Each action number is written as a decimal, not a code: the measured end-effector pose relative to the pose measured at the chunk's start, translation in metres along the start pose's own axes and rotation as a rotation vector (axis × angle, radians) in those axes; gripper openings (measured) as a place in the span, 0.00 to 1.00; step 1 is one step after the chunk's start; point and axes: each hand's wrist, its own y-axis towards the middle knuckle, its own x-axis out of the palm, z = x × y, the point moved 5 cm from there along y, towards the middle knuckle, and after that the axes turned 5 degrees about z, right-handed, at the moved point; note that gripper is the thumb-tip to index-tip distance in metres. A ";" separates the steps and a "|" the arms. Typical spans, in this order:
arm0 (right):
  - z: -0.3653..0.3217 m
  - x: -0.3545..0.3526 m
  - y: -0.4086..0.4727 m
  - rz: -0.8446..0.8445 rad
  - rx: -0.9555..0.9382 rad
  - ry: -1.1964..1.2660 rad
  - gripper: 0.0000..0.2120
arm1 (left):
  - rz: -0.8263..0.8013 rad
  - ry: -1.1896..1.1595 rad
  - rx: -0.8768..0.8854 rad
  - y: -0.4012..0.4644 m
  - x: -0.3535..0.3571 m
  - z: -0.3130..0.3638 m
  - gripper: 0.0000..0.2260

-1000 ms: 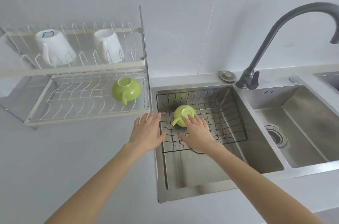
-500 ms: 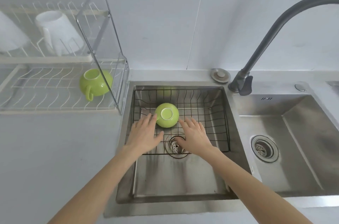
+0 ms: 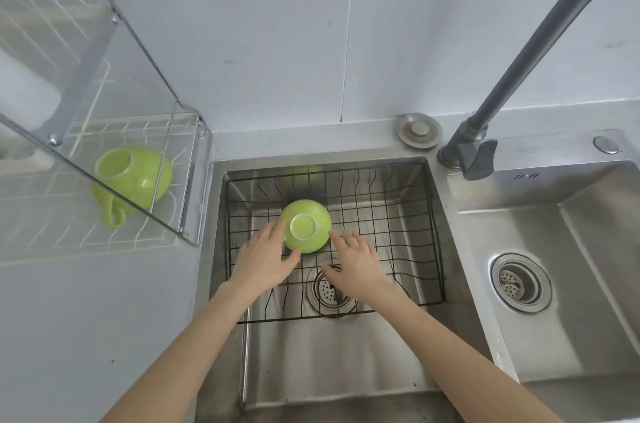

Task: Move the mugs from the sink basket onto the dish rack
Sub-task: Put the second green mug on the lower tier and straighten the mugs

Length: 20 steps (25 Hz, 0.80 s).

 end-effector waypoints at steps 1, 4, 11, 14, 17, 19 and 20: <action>0.001 0.004 0.007 -0.012 0.014 0.020 0.32 | -0.016 -0.006 -0.009 0.008 0.004 -0.001 0.28; 0.006 0.011 0.023 -0.047 0.075 0.116 0.32 | -0.050 -0.044 -0.050 0.030 0.013 -0.006 0.28; 0.016 0.031 0.056 -0.085 0.261 0.438 0.30 | -0.076 -0.183 -0.177 0.070 0.038 -0.019 0.30; 0.021 0.039 0.067 -0.062 0.327 0.498 0.28 | -0.056 -0.252 -0.206 0.077 0.045 -0.021 0.30; 0.021 0.044 0.071 -0.055 0.357 0.545 0.28 | -0.025 -0.349 -0.225 0.081 0.047 -0.022 0.29; 0.022 0.044 0.071 -0.047 0.369 0.582 0.28 | -0.017 -0.408 -0.242 0.081 0.046 -0.023 0.30; 0.022 0.043 0.071 -0.042 0.379 0.609 0.28 | -0.013 -0.429 -0.249 0.082 0.046 -0.023 0.30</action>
